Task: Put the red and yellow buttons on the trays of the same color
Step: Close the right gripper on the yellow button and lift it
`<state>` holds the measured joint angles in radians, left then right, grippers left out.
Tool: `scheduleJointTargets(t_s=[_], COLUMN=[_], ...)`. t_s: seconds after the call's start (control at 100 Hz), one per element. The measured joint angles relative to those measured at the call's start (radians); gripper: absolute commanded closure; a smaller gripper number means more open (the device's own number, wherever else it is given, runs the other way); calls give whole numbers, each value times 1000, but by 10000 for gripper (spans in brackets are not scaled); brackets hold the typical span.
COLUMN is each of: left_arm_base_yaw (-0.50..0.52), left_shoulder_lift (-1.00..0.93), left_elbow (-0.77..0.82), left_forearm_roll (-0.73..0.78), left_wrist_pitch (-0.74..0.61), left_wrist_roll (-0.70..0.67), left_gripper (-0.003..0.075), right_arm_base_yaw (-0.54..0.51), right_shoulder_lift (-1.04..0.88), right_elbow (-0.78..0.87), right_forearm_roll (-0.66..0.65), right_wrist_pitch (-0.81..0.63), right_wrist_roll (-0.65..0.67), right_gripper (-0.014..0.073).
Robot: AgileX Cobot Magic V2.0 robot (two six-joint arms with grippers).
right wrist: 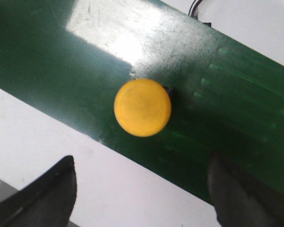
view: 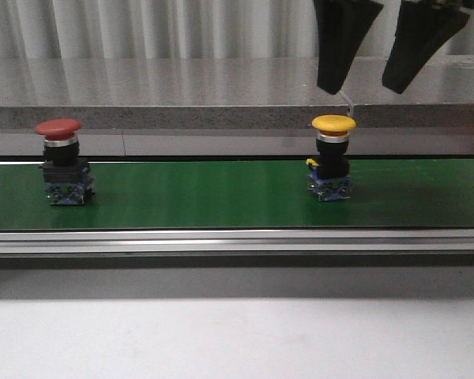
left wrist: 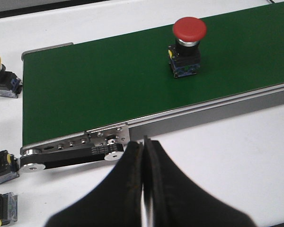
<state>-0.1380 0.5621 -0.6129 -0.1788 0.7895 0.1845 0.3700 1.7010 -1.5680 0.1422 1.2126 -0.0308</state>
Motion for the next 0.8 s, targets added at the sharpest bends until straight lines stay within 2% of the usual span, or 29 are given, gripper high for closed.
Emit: scheduleJointTargets(t_s=[0.23,0.33,0.48,0.54,0.63,0.8], left_arm_base_yaw=[0,0,0,0,0,0], left_shoulder_lift=[0,0,0,0,0,0], left_elbow=[0,0,0,0,0,0], left_forearm_roll=[0,0,0,0,0,0], left_wrist_pitch=[0,0,0,0,0,0], left_wrist_roll=[0,0,0,0,0,0], left_gripper=[740,740,740,740,740,740], right_arm_base_yaw=[0,-2,-12,-17,-19,-19], right_shoulder_lift=[73,100,115,119,119,119], right_elbow=[-7,-7,-7,-7,-7,-8], right_forearm_roll=[-16,-37,-47,-50,-56,-60], right_wrist_pitch=[-30,-47,-64,-64,-64,-64], right_wrist_roll=[0,0,0,0,0,0], right_gripper=[29,98,285,330,357,358])
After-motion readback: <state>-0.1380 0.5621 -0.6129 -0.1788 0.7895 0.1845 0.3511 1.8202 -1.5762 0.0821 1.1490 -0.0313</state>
